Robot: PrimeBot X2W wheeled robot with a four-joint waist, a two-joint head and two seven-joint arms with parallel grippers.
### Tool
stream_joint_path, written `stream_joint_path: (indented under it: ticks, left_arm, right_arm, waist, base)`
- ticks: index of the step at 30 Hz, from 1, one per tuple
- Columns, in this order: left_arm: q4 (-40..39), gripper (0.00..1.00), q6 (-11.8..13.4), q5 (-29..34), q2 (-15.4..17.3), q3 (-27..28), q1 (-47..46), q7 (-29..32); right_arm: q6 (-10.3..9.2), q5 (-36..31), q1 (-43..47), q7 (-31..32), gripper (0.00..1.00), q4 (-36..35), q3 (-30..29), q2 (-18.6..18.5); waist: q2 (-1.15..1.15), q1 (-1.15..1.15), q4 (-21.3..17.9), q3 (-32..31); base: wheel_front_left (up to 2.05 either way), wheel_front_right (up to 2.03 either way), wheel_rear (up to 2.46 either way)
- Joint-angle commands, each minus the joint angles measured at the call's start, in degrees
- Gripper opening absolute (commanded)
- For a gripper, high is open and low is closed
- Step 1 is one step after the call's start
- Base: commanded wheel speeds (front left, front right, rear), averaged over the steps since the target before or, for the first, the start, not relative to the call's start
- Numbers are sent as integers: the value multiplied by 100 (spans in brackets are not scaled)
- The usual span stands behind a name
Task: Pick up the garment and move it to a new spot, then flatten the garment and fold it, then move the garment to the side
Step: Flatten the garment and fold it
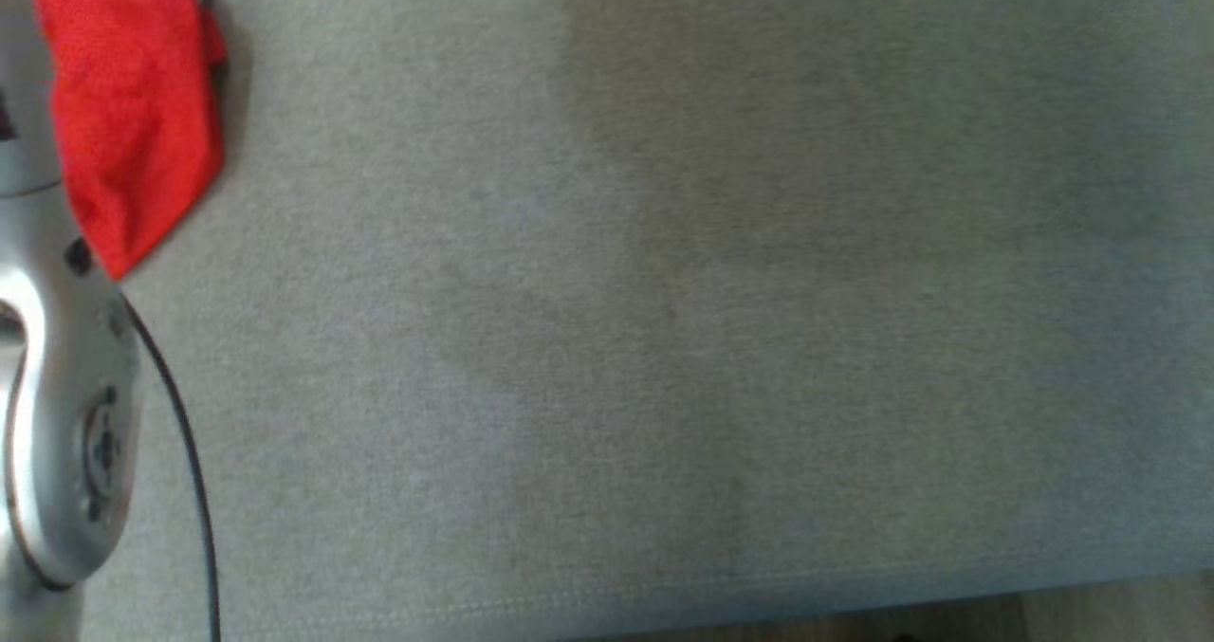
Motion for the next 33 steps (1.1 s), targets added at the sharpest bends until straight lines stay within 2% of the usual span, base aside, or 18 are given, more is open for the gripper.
stream_joint_path:
  ticks: [1, 6, 12, 18, 24, 28, 33]
  left_arm:
    - [-50, 0, -45, 44, 244, 80, -215, -95]
    - [506, 0, -316, 134, 259, -75, 83, -389]
    - [1040, 0, -575, 210, 290, -297, 950, -643]
    - [1451, 0, -751, 241, 385, -646, 2135, -636]
    - [1572, 0, -818, -48, 530, -903, 3157, -307]
    - [1281, 0, -823, -403, 719, -1188, 3848, -2]
    - [615, 0, -825, -1023, 921, -1548, 4608, 509]
  right_arm:
    - [11, 32, -144, -94, 0, 51, -155, 99]
    - [11, 206, 221, -359, 0, 958, -103, 344]
    - [11, 611, 1137, -471, 0, 1614, 583, 526]
    - [11, 1176, 2163, -382, 0, 1878, 1430, 384]
    - [11, 1559, 2854, -219, 0, 1804, 2208, 145]
    - [11, 1875, 3338, 20, 0, 1647, 2818, -54]
    - [11, 2170, 3790, 133, 0, 1440, 3475, -488]
  waist:
    - [0, -1, 113, 130]
    - [0, -1, 159, 222]
    - [0, -1, 242, 113]
    - [0, -1, 336, -252]
    - [0, -1, 348, -694]
    - [0, -1, 357, -1020]
    - [0, -1, 396, -1350]
  base:
    - [0, 0, 0]
    - [0, 0, 0]
    - [0, 0, 0]
    - [0, 0, 0]
    - [0, 0, 0]
    - [0, 0, 0]
    - [0, 0, 0]
